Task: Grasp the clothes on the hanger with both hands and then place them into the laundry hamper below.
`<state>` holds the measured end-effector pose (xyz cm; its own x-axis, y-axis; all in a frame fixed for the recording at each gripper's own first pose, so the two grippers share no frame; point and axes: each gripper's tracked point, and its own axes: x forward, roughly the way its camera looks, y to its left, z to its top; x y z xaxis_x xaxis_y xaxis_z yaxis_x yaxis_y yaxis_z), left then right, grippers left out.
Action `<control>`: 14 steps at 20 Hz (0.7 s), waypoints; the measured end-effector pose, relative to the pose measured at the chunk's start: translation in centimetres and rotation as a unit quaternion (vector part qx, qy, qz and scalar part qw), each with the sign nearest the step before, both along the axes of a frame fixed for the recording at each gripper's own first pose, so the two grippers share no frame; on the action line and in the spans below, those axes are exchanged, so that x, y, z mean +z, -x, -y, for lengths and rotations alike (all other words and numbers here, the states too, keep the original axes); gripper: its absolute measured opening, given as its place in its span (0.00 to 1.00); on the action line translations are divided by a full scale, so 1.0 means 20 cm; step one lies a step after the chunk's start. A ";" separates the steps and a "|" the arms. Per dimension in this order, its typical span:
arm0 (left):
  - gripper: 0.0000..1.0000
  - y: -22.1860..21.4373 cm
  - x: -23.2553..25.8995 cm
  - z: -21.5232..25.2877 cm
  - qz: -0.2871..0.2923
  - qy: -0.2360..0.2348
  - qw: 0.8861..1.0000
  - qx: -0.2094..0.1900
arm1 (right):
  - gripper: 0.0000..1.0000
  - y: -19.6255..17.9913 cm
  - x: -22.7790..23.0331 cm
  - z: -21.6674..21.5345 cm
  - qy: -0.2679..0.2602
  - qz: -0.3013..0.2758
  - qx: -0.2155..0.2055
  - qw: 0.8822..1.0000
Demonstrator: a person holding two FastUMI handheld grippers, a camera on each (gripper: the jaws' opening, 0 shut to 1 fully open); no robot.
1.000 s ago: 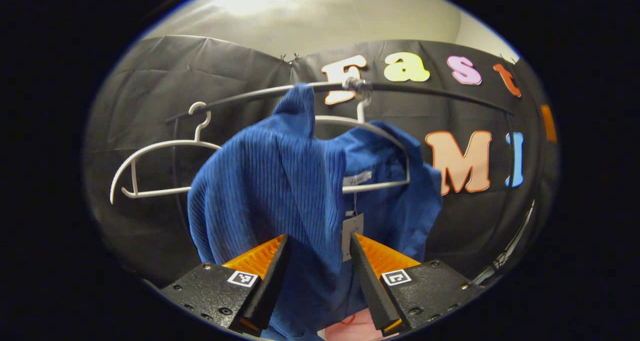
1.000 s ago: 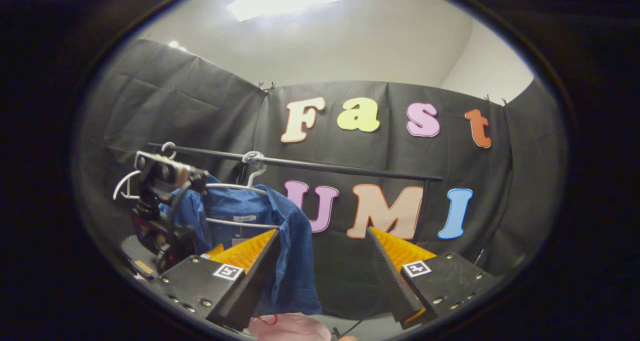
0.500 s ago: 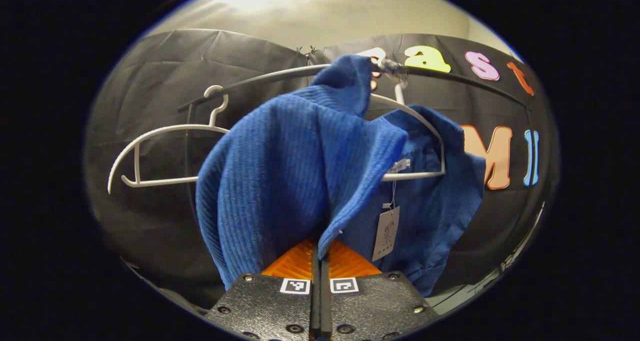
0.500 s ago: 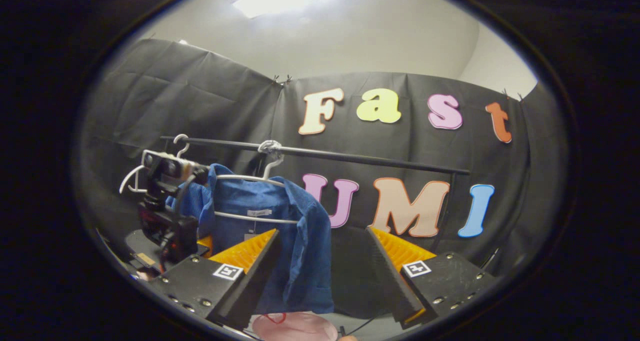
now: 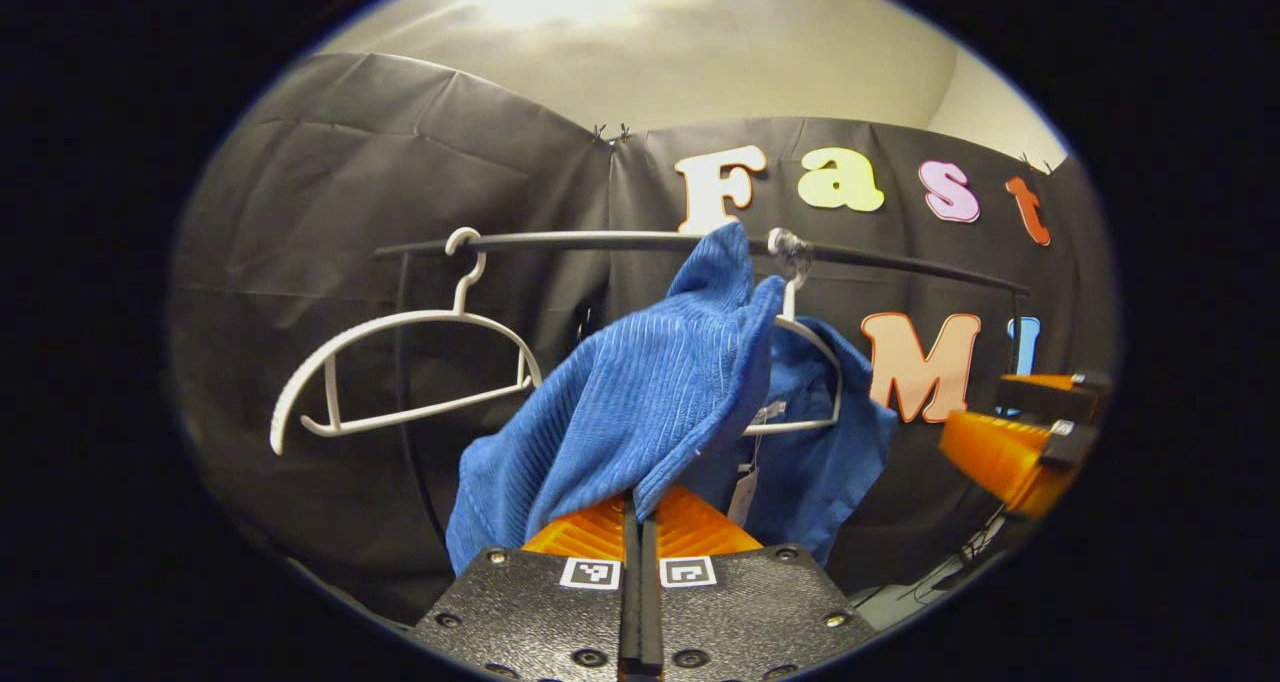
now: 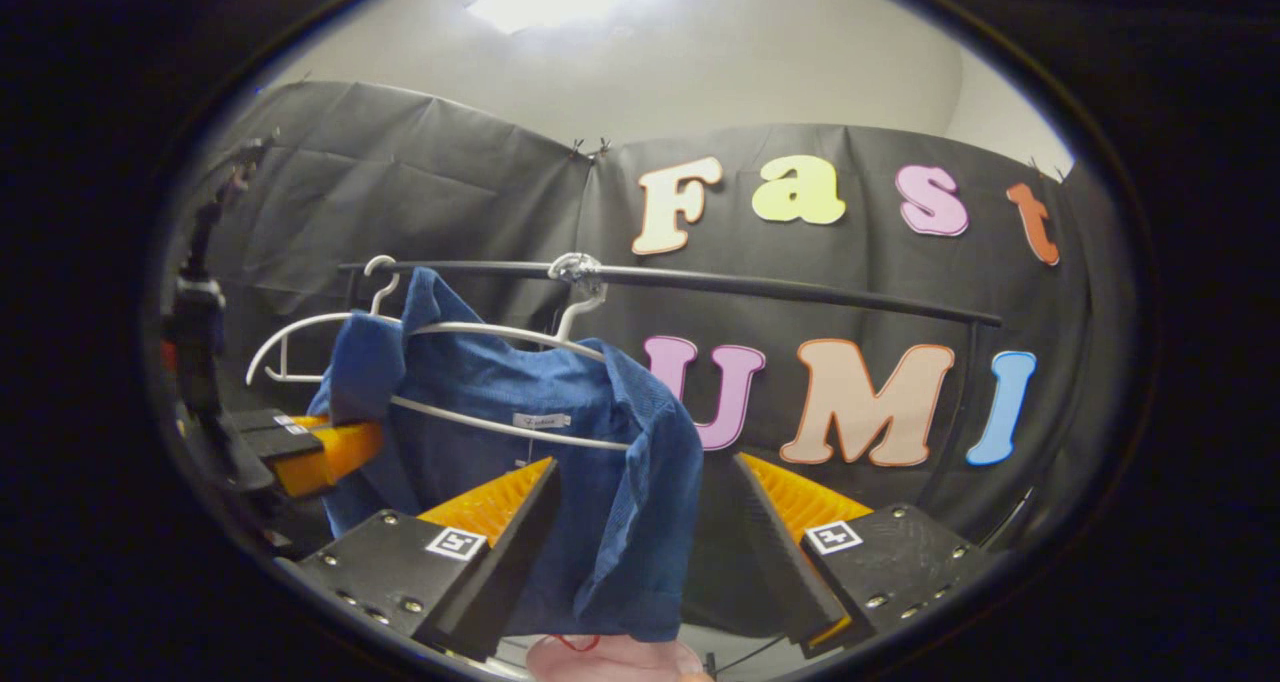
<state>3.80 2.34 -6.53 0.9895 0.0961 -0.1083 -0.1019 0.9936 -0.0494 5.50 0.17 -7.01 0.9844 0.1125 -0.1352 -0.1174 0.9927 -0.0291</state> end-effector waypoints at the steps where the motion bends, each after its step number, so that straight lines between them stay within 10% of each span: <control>1: 0.01 0.02 0.05 -0.01 0.007 -0.008 1.000 0.001 | 1.00 -0.02 -0.02 -0.02 -0.003 -0.003 0.004 1.000; 14: 0.01 0.03 0.37 -0.15 0.046 -0.060 0.997 -0.001 | 1.00 -0.25 -0.30 -0.09 0.004 -0.046 0.000 0.999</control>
<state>3.29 5.26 0.84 0.9949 0.1005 -0.0050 -0.1000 0.9931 0.0610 10.43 1.89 -13.11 0.9678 0.1100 -0.2266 -0.1191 0.9925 -0.0269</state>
